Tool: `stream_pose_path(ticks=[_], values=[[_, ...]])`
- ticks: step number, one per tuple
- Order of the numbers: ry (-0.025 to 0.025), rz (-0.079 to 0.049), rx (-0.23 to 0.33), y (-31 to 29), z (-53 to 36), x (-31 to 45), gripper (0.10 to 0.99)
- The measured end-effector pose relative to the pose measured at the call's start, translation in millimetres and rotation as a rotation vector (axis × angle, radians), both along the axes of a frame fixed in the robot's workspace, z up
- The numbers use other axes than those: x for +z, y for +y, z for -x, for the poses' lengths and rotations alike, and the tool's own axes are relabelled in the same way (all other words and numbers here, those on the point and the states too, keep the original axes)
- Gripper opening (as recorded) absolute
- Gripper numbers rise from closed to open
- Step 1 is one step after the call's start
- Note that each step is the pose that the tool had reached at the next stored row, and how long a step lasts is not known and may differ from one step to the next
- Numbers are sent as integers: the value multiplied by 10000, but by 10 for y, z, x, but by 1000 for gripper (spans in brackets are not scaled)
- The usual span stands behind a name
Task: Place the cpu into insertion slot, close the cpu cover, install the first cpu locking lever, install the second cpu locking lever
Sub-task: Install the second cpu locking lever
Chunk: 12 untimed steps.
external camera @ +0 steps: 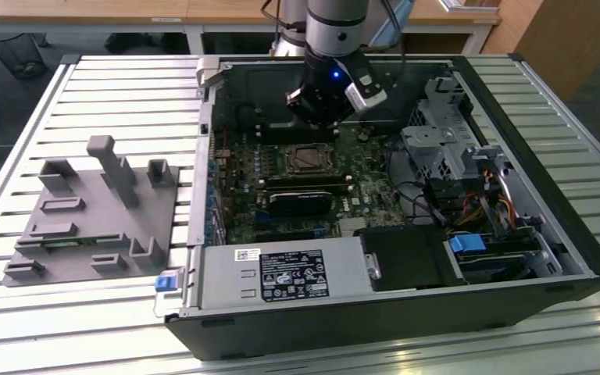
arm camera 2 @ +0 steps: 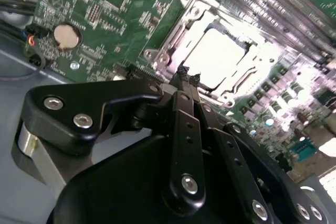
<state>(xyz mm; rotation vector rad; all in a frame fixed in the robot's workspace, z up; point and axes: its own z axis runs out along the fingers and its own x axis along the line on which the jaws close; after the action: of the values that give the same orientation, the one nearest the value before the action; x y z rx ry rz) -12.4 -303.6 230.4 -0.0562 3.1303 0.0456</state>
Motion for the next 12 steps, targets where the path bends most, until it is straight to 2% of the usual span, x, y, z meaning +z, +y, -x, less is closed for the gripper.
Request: stream_pose_path(ticks=[12], values=[[1, 1, 1, -310, 0, 0, 106]])
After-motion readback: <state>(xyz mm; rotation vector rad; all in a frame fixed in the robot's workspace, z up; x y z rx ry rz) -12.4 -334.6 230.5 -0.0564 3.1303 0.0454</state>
